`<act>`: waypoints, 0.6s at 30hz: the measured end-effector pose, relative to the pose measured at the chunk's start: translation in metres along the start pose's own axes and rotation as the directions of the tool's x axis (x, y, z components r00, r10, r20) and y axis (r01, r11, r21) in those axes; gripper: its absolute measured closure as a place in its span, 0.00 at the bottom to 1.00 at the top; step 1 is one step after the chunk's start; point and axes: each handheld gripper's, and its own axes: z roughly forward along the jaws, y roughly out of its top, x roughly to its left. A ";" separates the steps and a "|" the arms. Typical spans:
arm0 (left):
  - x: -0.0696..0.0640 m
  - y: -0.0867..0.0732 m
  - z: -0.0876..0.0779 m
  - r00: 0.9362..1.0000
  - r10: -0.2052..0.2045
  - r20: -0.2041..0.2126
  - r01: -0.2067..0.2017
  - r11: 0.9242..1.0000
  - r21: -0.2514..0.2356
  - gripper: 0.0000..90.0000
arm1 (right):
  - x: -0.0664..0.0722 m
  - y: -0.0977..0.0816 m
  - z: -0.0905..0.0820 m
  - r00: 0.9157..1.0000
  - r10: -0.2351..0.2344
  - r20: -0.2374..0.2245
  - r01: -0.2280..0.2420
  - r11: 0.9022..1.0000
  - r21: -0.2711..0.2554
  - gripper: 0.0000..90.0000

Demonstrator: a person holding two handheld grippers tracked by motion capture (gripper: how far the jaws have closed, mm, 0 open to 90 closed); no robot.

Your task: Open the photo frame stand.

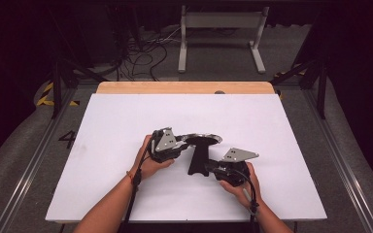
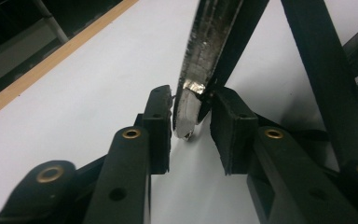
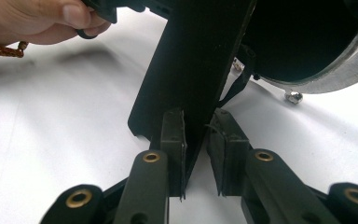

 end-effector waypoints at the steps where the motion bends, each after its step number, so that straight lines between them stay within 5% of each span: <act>1: 0.000 0.000 -0.001 1.000 0.001 0.002 -0.001 1.000 -0.001 0.76 | 0.000 0.000 0.000 1.000 -0.002 0.002 0.002 1.000 0.001 0.86; 18: 0.005 0.002 -0.027 1.000 -0.001 -0.015 0.001 1.000 -0.004 0.63 | 0.003 -0.001 -0.019 0.999 -0.024 0.038 0.024 1.000 -0.007 0.90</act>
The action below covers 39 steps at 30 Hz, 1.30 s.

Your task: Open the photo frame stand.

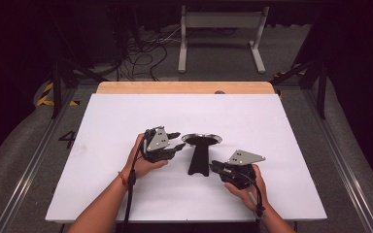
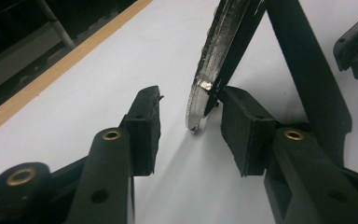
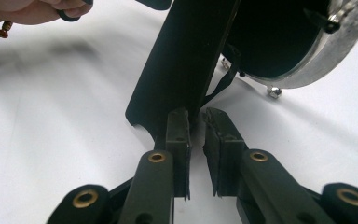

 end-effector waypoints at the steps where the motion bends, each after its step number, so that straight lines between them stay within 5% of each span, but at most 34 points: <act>1: 0.000 0.000 -0.002 1.000 -0.001 0.001 0.001 1.000 0.000 0.62 | 0.001 0.001 -0.002 1.000 -0.015 0.008 0.015 1.000 -0.003 0.91; 10: 0.000 0.002 -0.021 1.000 -0.018 -0.019 0.017 0.999 -0.032 0.52 | 0.010 0.008 -0.010 0.998 -0.051 0.037 0.053 0.997 -0.063 1.00; 15: -0.002 0.009 -0.021 0.999 -0.032 0.019 0.033 0.997 -0.063 0.52 | 0.016 0.014 -0.010 0.998 -0.057 0.019 0.059 0.994 -0.093 1.00; 25: 0.002 0.011 -0.004 0.996 -0.068 0.062 0.072 0.996 -0.055 0.63 | 0.042 0.027 0.025 0.997 -0.082 0.009 0.082 0.995 -0.051 1.00; 34: 0.004 0.004 0.017 0.994 -0.088 0.064 0.089 0.996 -0.010 0.66 | 0.063 0.025 0.062 0.994 -0.076 0.077 0.078 0.997 -0.021 1.00; 39: 0.000 0.003 0.021 0.996 -0.054 0.070 0.054 0.998 -0.007 0.77 | 0.066 0.021 0.070 0.990 -0.072 0.119 0.071 0.997 0.013 1.00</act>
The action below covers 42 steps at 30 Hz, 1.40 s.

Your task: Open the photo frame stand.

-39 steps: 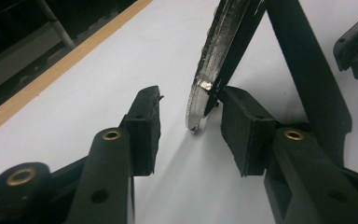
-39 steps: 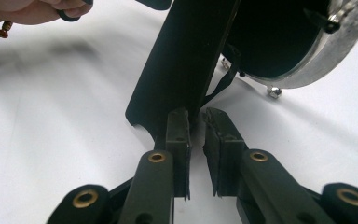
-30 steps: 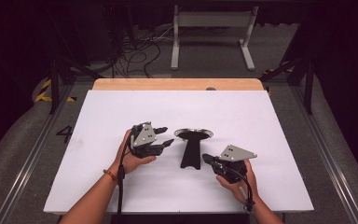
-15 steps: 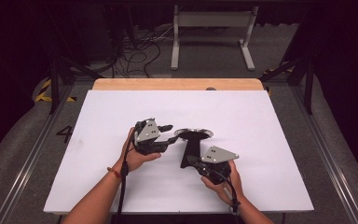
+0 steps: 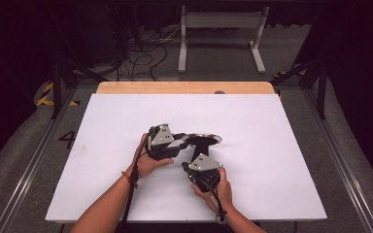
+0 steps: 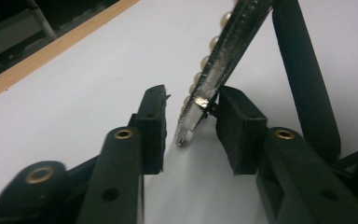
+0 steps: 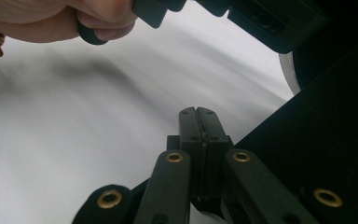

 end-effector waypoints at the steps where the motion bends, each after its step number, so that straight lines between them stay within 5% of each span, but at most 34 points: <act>1: -0.001 0.000 0.000 1.000 0.007 -0.006 -0.007 1.000 0.000 0.77 | 0.001 0.000 0.000 1.000 0.002 0.002 -0.002 1.000 0.001 1.00; 7: -0.003 0.001 -0.002 0.999 0.045 -0.020 -0.045 0.999 0.025 0.80 | 0.007 -0.003 0.003 1.000 -0.001 0.022 0.000 1.000 0.031 1.00; 17: -0.012 0.003 -0.007 0.991 0.120 -0.061 -0.116 0.991 0.062 0.86 | -0.004 -0.007 -0.004 0.998 0.057 0.023 -0.058 0.997 0.053 1.00; 25: -0.009 0.003 -0.004 0.996 0.070 -0.053 -0.069 0.997 0.017 0.82 | -0.006 -0.007 -0.005 0.997 0.071 0.007 -0.072 0.997 0.029 1.00; 31: -0.005 0.002 0.002 0.998 0.047 -0.046 -0.047 0.999 0.011 0.72 | -0.004 -0.001 -0.002 0.999 0.038 0.019 -0.038 0.999 -0.001 1.00; 42: -0.014 0.003 0.007 0.993 0.092 -0.071 -0.088 0.995 0.053 0.83 | -0.009 0.000 0.000 0.996 0.080 0.031 -0.081 0.996 0.022 1.00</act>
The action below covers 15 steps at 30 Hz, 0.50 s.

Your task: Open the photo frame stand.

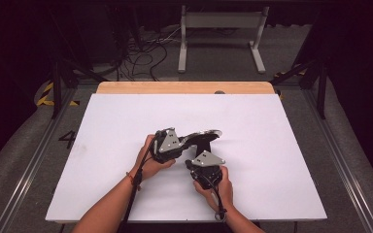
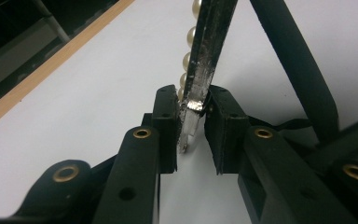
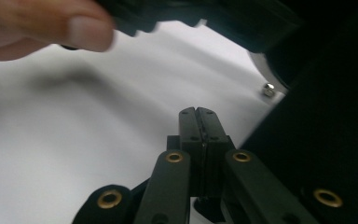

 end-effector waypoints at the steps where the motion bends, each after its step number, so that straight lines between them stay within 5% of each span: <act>1: -0.002 0.001 -0.001 1.000 0.020 -0.009 -0.020 1.000 0.016 0.84 | -0.001 -0.001 0.000 1.000 0.011 0.000 -0.011 1.000 0.005 1.00; 6: -0.007 0.003 -0.005 0.998 0.043 -0.035 -0.041 0.998 0.045 0.86 | -0.002 -0.003 -0.001 1.000 0.005 0.008 -0.005 1.000 0.008 1.00; 15: -0.010 0.005 -0.008 0.998 0.065 -0.023 -0.063 0.996 0.067 0.85 | -0.003 -0.007 -0.009 1.000 -0.013 0.005 0.013 1.000 0.024 1.00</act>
